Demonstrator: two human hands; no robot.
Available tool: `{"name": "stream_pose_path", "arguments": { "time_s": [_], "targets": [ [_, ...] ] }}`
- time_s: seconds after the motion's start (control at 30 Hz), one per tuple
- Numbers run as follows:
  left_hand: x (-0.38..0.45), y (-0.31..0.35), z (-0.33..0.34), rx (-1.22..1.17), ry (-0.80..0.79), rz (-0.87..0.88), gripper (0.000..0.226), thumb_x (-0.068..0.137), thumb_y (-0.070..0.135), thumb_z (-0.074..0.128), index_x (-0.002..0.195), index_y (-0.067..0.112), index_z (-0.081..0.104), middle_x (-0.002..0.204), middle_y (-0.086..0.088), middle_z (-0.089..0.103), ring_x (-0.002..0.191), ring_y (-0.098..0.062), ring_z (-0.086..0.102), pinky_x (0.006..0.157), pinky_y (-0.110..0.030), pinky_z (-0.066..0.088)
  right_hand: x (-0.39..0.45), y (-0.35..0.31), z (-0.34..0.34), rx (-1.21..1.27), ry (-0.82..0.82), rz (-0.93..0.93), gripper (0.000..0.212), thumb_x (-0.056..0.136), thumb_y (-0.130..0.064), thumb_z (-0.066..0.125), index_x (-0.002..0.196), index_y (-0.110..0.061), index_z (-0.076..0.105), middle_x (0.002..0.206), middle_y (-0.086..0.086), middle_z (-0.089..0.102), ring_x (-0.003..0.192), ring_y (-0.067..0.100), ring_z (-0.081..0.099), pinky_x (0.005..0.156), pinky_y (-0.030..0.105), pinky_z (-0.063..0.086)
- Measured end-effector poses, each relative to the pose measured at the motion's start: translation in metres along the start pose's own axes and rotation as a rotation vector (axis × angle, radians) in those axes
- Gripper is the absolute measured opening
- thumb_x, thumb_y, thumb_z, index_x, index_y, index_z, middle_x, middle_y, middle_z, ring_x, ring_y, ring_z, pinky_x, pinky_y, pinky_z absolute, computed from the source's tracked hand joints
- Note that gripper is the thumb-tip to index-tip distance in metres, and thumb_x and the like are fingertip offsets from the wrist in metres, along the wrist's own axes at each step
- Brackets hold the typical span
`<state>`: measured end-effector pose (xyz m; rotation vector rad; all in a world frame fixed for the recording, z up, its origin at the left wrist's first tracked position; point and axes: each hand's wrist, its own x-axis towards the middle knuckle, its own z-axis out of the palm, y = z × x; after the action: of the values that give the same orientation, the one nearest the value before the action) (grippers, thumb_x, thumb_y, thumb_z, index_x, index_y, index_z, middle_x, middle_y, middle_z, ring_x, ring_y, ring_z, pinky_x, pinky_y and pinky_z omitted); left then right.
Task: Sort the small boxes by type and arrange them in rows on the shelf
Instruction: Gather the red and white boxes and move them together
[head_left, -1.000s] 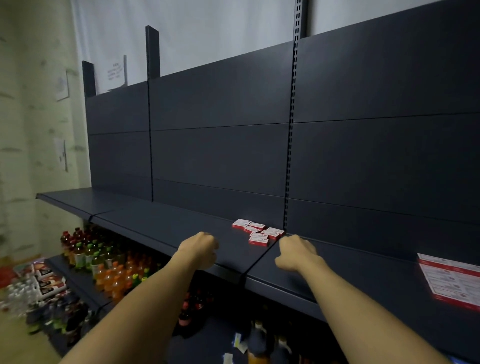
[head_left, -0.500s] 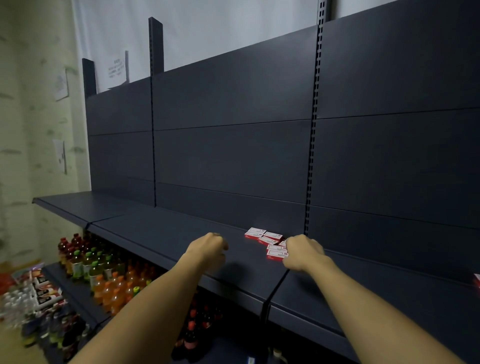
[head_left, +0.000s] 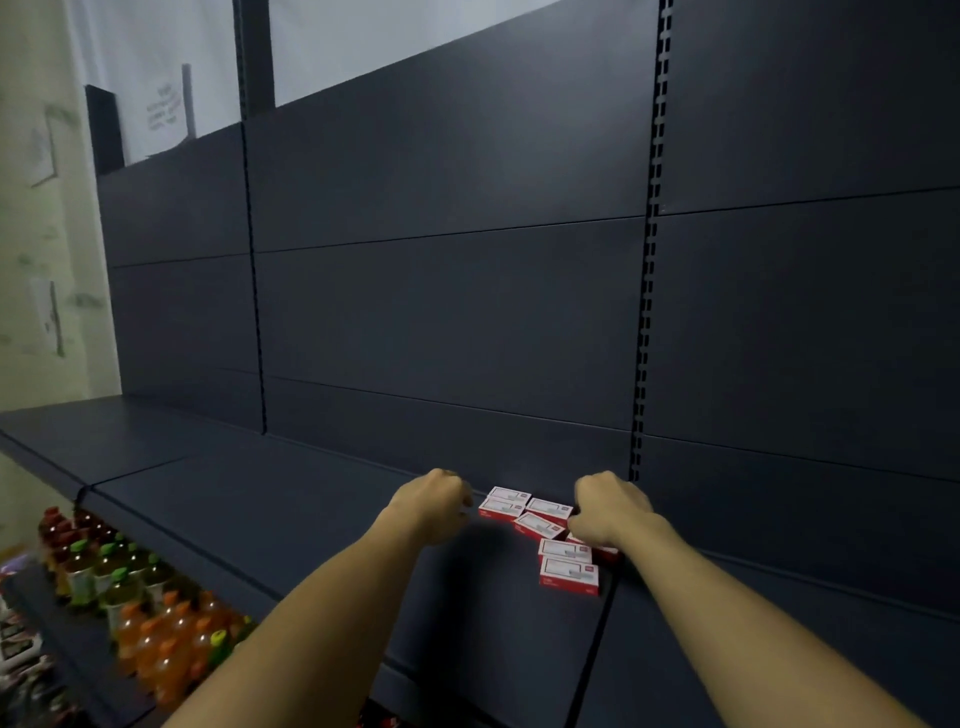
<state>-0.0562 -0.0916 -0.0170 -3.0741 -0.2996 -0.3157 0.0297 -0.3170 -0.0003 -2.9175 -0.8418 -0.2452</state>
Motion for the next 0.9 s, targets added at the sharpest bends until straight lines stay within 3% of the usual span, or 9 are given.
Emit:
{"name": "stream_pose_path", "arguments": {
  "time_s": [0.1, 0.3, 0.47, 0.63, 0.8, 0.9],
  "targets": [
    [0.028, -0.001, 0.014, -0.054, 0.004, 0.013, 0.026, 0.096, 0.029, 0.055, 0.118, 0.022, 0.069, 0.123, -0.001, 0.062, 0.105, -0.022, 0.062, 0.088, -0.042, 0.055, 0.021, 0.005, 0.011, 0.042, -0.015, 0.006, 0.011, 0.083, -0.019, 0.056, 0.090, -0.014, 0.062, 0.093, 0.003, 0.062, 0.086, 0.024, 0.064, 0.057, 0.028, 0.040],
    [0.068, 0.007, 0.043, -0.099, -0.004, 0.045, 0.041, 0.095, 0.032, 0.064, 0.134, 0.022, 0.058, 0.135, -0.001, 0.055, 0.120, -0.023, 0.055, 0.101, -0.039, 0.049, 0.040, 0.009, 0.027, 0.112, -0.053, 0.025, 0.012, 0.082, -0.024, 0.060, 0.089, -0.015, 0.065, 0.089, 0.002, 0.064, 0.079, 0.021, 0.064, 0.053, 0.027, 0.042],
    [0.095, 0.014, 0.050, -0.166, -0.032, 0.109, 0.043, 0.095, 0.042, 0.061, 0.133, 0.022, 0.058, 0.132, 0.001, 0.056, 0.115, -0.020, 0.057, 0.098, -0.037, 0.050, 0.051, 0.010, 0.028, 0.127, -0.027, 0.056, 0.013, 0.082, -0.025, 0.059, 0.088, -0.014, 0.064, 0.092, 0.004, 0.064, 0.081, 0.025, 0.064, 0.058, 0.030, 0.047],
    [0.108, 0.010, 0.052, -0.111, -0.113, 0.218, 0.031, 0.093, 0.040, 0.064, 0.117, 0.021, 0.064, 0.119, 0.000, 0.063, 0.100, -0.018, 0.061, 0.091, -0.039, 0.054, 0.055, 0.007, 0.028, 0.130, -0.025, 0.097, 0.015, 0.083, -0.024, 0.061, 0.092, -0.013, 0.066, 0.094, 0.004, 0.064, 0.082, 0.025, 0.065, 0.071, 0.040, 0.059],
    [0.112, -0.008, 0.051, -0.086, -0.123, 0.255, 0.035, 0.086, 0.036, 0.074, 0.116, 0.020, 0.068, 0.121, -0.002, 0.060, 0.107, -0.023, 0.059, 0.095, -0.038, 0.050, 0.057, -0.005, 0.032, 0.190, -0.059, 0.129, 0.024, 0.080, -0.025, 0.064, 0.094, -0.006, 0.069, 0.097, 0.010, 0.069, 0.084, 0.027, 0.069, 0.059, 0.035, 0.050],
    [0.112, -0.021, 0.051, -0.138, -0.150, 0.246, 0.037, 0.086, 0.038, 0.074, 0.116, 0.018, 0.067, 0.121, -0.004, 0.057, 0.107, -0.023, 0.057, 0.095, -0.035, 0.048, 0.057, -0.014, 0.035, 0.215, -0.099, 0.155, 0.029, 0.076, -0.030, 0.067, 0.094, -0.006, 0.069, 0.099, 0.010, 0.068, 0.082, 0.025, 0.068, 0.066, 0.039, 0.056]
  ]
}}
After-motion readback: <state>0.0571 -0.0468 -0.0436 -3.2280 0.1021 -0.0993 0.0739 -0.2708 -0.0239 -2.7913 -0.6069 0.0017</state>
